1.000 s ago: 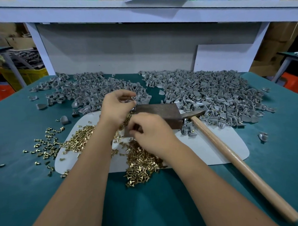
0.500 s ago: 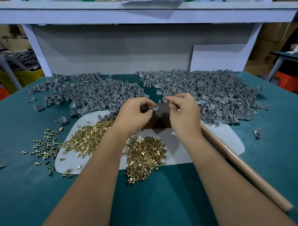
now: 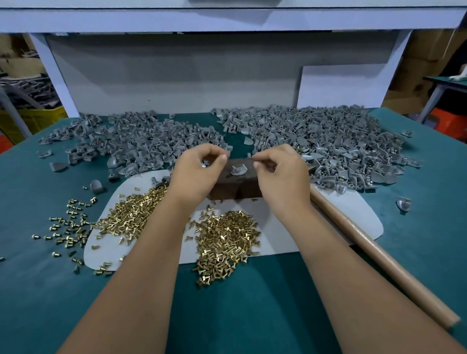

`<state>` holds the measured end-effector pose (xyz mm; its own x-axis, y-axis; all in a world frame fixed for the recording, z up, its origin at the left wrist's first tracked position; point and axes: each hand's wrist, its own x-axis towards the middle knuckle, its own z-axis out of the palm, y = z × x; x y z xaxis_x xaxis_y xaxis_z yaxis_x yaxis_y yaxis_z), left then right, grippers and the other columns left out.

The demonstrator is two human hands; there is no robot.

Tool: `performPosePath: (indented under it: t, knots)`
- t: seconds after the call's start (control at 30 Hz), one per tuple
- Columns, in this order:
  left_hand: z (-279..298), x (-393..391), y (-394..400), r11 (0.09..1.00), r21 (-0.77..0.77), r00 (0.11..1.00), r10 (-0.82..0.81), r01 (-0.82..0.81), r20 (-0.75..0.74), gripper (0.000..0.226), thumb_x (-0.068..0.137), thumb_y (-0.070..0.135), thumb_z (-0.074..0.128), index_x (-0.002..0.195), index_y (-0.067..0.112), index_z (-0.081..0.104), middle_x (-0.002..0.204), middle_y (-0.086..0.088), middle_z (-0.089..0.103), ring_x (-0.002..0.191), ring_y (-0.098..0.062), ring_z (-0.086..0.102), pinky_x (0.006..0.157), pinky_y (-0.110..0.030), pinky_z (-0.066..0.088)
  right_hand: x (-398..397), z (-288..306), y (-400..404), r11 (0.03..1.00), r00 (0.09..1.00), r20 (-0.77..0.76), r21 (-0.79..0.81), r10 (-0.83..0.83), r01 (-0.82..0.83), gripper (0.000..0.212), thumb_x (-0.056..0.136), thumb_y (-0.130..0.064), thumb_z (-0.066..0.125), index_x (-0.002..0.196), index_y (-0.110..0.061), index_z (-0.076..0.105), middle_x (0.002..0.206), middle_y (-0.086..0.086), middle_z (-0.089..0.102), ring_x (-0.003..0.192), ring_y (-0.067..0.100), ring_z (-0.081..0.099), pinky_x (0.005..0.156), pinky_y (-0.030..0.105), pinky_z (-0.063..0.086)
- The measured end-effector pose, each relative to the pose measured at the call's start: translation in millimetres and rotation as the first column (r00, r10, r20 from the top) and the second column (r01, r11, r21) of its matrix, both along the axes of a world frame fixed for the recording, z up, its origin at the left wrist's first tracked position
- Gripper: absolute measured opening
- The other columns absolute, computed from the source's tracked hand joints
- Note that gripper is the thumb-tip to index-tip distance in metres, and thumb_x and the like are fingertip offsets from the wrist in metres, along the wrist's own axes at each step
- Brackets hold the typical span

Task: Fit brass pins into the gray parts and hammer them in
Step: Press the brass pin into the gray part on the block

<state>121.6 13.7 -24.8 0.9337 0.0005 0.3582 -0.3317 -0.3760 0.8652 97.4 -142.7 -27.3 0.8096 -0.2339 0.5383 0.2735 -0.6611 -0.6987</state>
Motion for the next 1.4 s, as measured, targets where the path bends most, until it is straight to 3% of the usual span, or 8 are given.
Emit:
performPosePath:
  t: [0.07,0.13,0.2,0.27,0.67,1.03,1.2,1.4]
  knots:
    - [-2.0,-1.0,-0.7,0.999,0.034,0.999,-0.042,0.042,-0.007,0.015,0.095,0.028,0.062,0.082,0.035,0.067,0.089,0.014,0.066,0.071,-0.001,0.061,0.055,-0.015,0.049,-0.2,0.6,2.2,0.999,0.999,-0.002,0.012,0.039,-0.039,0.019,0.086,-0.008,0.062,0.09,-0.024,0.071,0.095,-0.01,0.057,0.088,0.009,0.056,0.076,0.024,0.048]
    - [-4.3,-0.3,-1.0,0.996,0.068,0.998,-0.06,0.061,-0.018,0.01,0.093,0.034,0.063,0.085,0.038,0.066,0.098,0.013,0.066,0.091,0.002,0.061,0.079,-0.027,0.051,-0.4,1.1,3.7,0.998,0.997,-0.013,0.008,0.07,-0.07,0.023,0.084,-0.006,0.059,0.082,-0.027,0.068,0.092,-0.008,0.057,0.083,0.008,0.055,0.073,0.024,0.047]
    - [-4.1,-0.3,-1.3,0.985,0.165,0.999,-0.048,0.048,-0.003,0.003,0.089,0.037,0.065,0.088,0.04,0.064,0.109,0.013,0.061,0.122,-0.012,0.048,0.105,-0.044,0.04,0.0,0.4,3.9,0.995,0.995,-0.023,0.01,0.099,-0.099,0.025,0.081,-0.004,0.058,0.079,-0.028,0.065,0.089,-0.008,0.057,0.078,0.007,0.054,0.072,0.025,0.048]
    - [-3.8,-0.4,-2.6,0.97,0.238,0.999,-0.049,0.043,0.021,0.013,0.087,0.032,0.069,0.082,0.041,0.062,0.109,0.016,0.059,0.13,-0.02,0.04,0.112,-0.049,0.03,0.5,-0.8,3.1,0.992,0.992,-0.017,0.03,0.123,-0.122,0.026,0.079,-0.002,0.057,0.082,-0.026,0.064,0.085,-0.01,0.058,0.077,0.007,0.055,0.072,0.027,0.049]
    - [-8.2,2.7,-7.6,0.961,0.274,0.996,-0.066,0.046,0.063,0.014,0.086,0.022,0.072,0.084,0.036,0.068,0.111,0.01,0.066,0.126,-0.023,0.043,0.112,-0.046,0.029,4.6,-1.2,0.4,0.97,0.972,-0.034,0.082,0.232,-0.229,0.04,0.08,-0.001,0.063,0.086,-0.04,0.062,0.073,-0.016,0.061,0.071,-0.001,0.055,0.065,0.018,0.047]
    - [-10.6,6.8,-9.5,0.969,0.236,0.995,-0.087,0.072,0.055,0.019,0.083,0.019,0.073,0.081,0.036,0.066,0.111,0.003,0.068,0.123,-0.029,0.048,0.11,-0.047,0.032,7.0,8.8,6.8,0.971,0.973,-0.112,-0.104,0.202,-0.214,0.044,0.08,0.001,0.055,0.09,-0.041,0.059,0.07,-0.012,0.058,0.073,0.012,0.054,0.074,0.04,0.052]
    - [-9.6,5.2,-9.9,0.978,0.193,0.996,-0.083,0.077,0.022,0.01,0.069,0.04,0.064,0.078,0.039,0.067,0.108,0.007,0.067,0.121,-0.03,0.051,0.108,-0.046,0.038,7.8,9.8,9.8,0.968,0.971,-0.149,-0.138,0.189,-0.209,0.043,0.081,0.001,0.051,0.092,-0.038,0.062,0.069,-0.011,0.053,0.071,0.015,0.053,0.072,0.038,0.052]
    - [-11.8,5.9,-10.2,0.984,0.145,0.995,-0.104,0.101,0.011,0.013,0.067,0.042,0.065,0.077,0.034,0.069,0.106,0.006,0.068,0.118,-0.032,0.054,0.105,-0.048,0.042,5.8,3.5,5.8,0.964,0.968,-0.115,-0.12,0.222,-0.236,0.04,0.084,0.002,0.053,0.099,-0.033,0.065,0.076,-0.014,0.056,0.081,0.016,0.056,0.078,0.04,0.051]
